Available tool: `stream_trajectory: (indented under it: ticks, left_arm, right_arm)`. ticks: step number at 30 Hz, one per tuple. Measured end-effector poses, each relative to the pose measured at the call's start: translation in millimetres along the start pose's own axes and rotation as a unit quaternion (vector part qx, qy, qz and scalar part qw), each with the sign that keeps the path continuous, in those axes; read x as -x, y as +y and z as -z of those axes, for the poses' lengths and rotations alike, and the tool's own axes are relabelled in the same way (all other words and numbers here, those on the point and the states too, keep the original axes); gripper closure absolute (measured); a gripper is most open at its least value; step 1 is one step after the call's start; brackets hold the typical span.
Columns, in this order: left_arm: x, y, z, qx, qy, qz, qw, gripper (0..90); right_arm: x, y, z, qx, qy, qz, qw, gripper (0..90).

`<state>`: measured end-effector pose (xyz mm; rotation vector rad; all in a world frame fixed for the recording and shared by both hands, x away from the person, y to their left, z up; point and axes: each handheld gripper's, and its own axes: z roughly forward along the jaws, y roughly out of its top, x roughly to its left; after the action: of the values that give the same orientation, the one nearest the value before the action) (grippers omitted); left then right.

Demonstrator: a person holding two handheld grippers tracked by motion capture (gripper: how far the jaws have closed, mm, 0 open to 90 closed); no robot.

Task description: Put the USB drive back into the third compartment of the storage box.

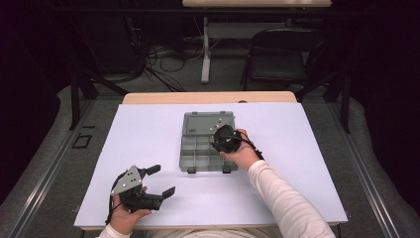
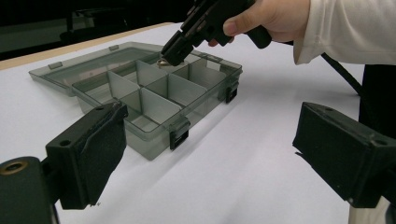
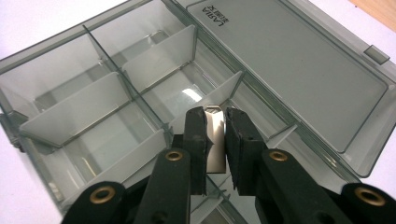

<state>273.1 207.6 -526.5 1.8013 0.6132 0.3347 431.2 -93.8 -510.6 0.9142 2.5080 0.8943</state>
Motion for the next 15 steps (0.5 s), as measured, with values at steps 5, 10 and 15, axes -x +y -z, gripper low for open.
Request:
stream_trajectory:
  ticks: [5, 10, 15]
  left_arm:
    - [-0.1, -0.1, 0.0, -0.001, 0.001, 0.001, 1.0, 9.0]
    - [-0.1, -0.1, 0.0, -0.001, 0.001, 0.001, 1.0, 9.0]
    - [-0.1, -0.2, 0.0, -0.001, 0.002, 0.002, 1.0, 9.0]
  right_arm:
    - [1.4, -0.8, -3.5, -0.003, 0.0, -0.002, 1.0, 79.2]
    - [0.8, -0.9, -5.7, -0.004, 0.001, -0.002, 1.0, 79.2]
    - [0.5, -1.0, -6.6, -0.005, 0.0, -0.002, 1.0, 79.2]
